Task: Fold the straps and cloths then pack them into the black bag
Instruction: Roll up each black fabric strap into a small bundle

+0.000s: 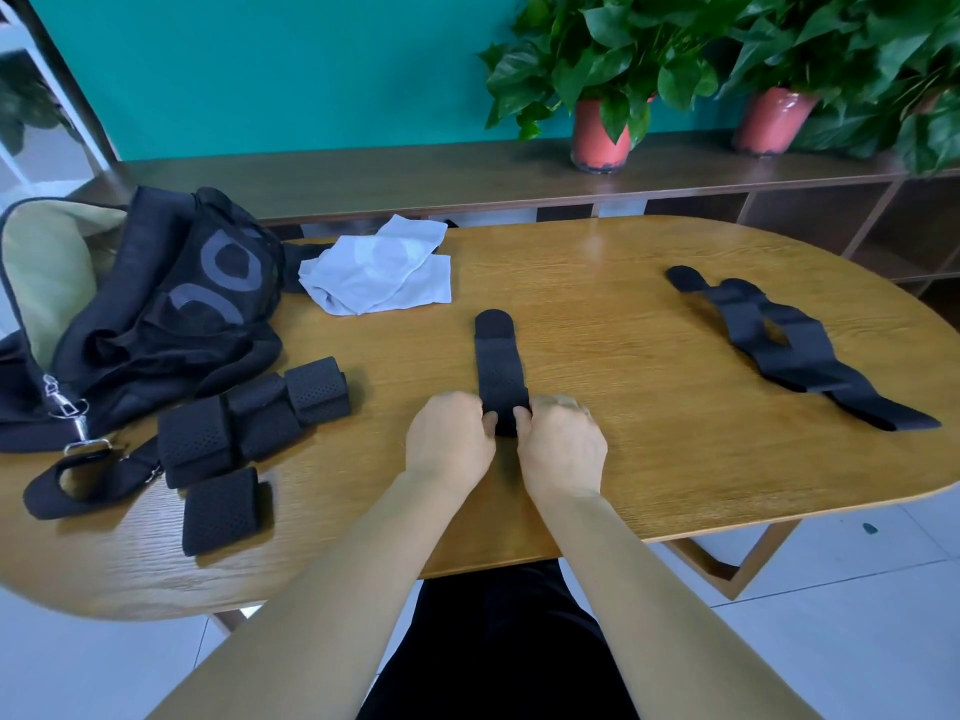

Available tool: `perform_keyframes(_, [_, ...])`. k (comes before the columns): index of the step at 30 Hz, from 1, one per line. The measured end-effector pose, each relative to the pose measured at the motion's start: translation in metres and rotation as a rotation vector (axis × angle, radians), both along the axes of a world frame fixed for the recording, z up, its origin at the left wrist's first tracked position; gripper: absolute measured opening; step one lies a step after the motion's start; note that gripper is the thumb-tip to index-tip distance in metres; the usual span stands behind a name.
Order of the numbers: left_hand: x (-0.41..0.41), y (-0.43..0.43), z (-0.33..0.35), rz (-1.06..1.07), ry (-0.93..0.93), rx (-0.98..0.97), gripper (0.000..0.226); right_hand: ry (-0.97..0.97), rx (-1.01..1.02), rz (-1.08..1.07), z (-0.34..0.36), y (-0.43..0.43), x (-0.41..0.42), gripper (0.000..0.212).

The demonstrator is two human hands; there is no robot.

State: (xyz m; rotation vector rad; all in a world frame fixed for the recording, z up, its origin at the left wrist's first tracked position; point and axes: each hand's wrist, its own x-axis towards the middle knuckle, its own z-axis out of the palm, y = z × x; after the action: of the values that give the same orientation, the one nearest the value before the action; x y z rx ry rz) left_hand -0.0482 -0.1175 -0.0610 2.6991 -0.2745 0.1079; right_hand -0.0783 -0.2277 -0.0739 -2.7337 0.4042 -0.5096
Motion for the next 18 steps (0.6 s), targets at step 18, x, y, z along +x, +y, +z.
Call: perform_keyframes(18, [0.000,0.023,0.004,-0.393,0.015,0.020,0.054,0.112,-0.075,0.347,0.008,-0.010,-0.017,0.042])
